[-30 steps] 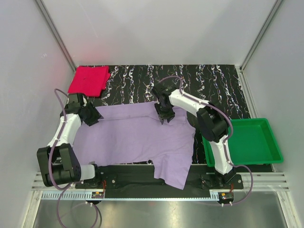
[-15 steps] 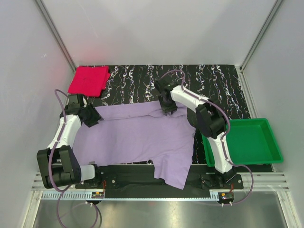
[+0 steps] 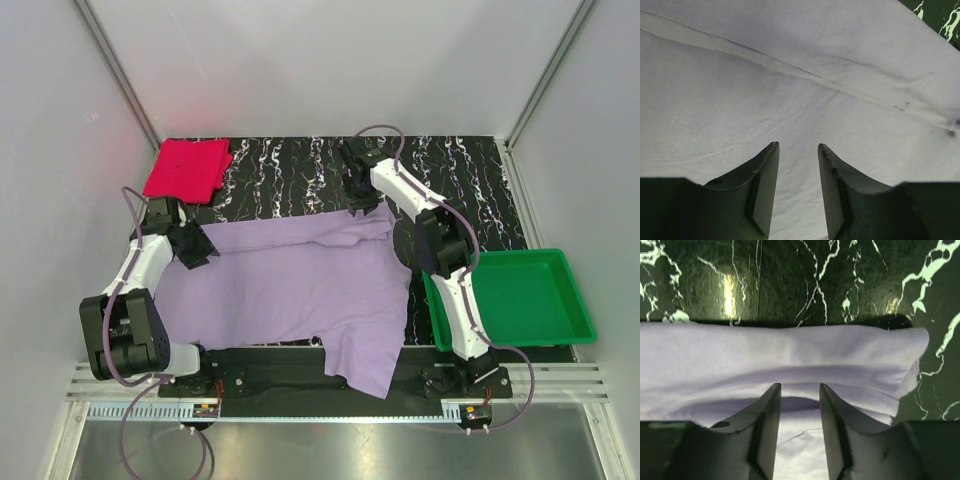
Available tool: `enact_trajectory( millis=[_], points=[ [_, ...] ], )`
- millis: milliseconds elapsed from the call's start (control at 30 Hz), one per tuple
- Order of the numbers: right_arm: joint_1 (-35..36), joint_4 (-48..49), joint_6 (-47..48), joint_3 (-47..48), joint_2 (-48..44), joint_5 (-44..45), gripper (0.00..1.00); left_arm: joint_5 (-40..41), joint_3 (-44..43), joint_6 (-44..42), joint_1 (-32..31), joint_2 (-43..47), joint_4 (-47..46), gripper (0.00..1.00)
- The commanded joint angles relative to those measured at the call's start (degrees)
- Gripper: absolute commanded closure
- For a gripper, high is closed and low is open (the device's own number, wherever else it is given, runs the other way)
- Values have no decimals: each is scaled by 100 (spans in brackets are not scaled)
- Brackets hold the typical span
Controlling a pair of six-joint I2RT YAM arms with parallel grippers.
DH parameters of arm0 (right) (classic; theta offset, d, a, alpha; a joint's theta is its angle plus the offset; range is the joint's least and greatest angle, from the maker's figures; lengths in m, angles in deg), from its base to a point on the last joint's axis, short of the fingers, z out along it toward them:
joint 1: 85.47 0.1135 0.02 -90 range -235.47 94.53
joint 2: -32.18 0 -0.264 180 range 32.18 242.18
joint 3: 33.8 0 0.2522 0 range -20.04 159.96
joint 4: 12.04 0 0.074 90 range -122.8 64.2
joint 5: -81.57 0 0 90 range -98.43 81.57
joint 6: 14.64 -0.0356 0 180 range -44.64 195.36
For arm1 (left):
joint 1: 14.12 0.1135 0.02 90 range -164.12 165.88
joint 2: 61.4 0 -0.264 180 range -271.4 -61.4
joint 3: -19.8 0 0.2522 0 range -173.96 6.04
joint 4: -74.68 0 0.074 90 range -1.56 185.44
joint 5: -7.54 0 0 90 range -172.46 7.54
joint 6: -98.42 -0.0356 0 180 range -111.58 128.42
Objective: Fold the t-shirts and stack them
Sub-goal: Fold the tshirt
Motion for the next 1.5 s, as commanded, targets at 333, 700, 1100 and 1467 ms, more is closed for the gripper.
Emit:
enact_trajectory(
  millis=[333, 700, 1100, 1467],
  points=[
    [781, -93, -21, -1531, -1704, -634, 59, -113, -269, -85, -31, 49, -50, 58],
    [818, 893, -382, -2580, -1540, -811, 86, -191, -190, -130, -31, 67, 38, 58],
    [677, 586, -207, -1123, -460, -354, 84, -218, -146, -173, -40, 76, 4, 58],
    [247, -82, 40, 1092, 710, -301, 77, -244, -137, -209, -48, 15, 3, 58]
  ],
)
